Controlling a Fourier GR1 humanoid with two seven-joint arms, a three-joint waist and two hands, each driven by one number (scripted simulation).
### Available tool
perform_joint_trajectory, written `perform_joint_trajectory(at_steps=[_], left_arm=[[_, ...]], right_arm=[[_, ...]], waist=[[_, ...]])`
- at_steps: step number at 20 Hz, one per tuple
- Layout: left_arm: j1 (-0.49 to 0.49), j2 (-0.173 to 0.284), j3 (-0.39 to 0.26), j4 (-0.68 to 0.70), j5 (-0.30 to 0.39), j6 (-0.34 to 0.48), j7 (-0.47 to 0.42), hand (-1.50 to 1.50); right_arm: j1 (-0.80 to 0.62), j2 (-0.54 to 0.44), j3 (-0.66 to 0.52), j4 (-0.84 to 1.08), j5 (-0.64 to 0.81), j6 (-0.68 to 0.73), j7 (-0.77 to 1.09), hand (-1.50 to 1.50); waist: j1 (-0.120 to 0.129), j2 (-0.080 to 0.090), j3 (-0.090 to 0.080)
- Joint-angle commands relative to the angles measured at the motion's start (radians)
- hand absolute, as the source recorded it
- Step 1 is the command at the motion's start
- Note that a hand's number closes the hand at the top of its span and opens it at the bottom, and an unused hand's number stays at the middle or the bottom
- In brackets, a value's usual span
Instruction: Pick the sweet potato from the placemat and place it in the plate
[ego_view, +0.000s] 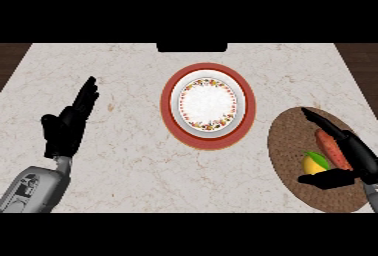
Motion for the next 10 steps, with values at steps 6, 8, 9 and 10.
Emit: perform_joint_trajectory(at_steps=[6,8,9,10], left_arm=[[-0.005,-0.049,-0.007,-0.026,-0.059,0.012,0.041,0.00],[-0.004,-0.046,-0.008,-0.008,-0.068,0.021,0.025,0.00],[-0.020,-0.027,0.016,0.016,-0.049,-0.008,0.018,0.00],[-0.019,-0.027,0.006,-0.009,-0.056,0.004,0.042,0.00]], right_arm=[[0.043,-0.190,-0.163,-0.175,0.033,0.028,0.065,-1.50],[0.065,-0.296,-0.151,-0.174,0.068,0.086,0.128,-1.50],[0.017,-0.334,-0.150,-0.141,0.078,0.129,0.167,-1.50],[0.034,-0.392,-0.145,-0.155,0.108,0.149,0.190,-1.50]], waist=[[0.001,-0.003,-0.001],[-0.004,-0.004,-0.003],[0.005,-0.001,-0.003],[0.002,-0.004,-0.003]])
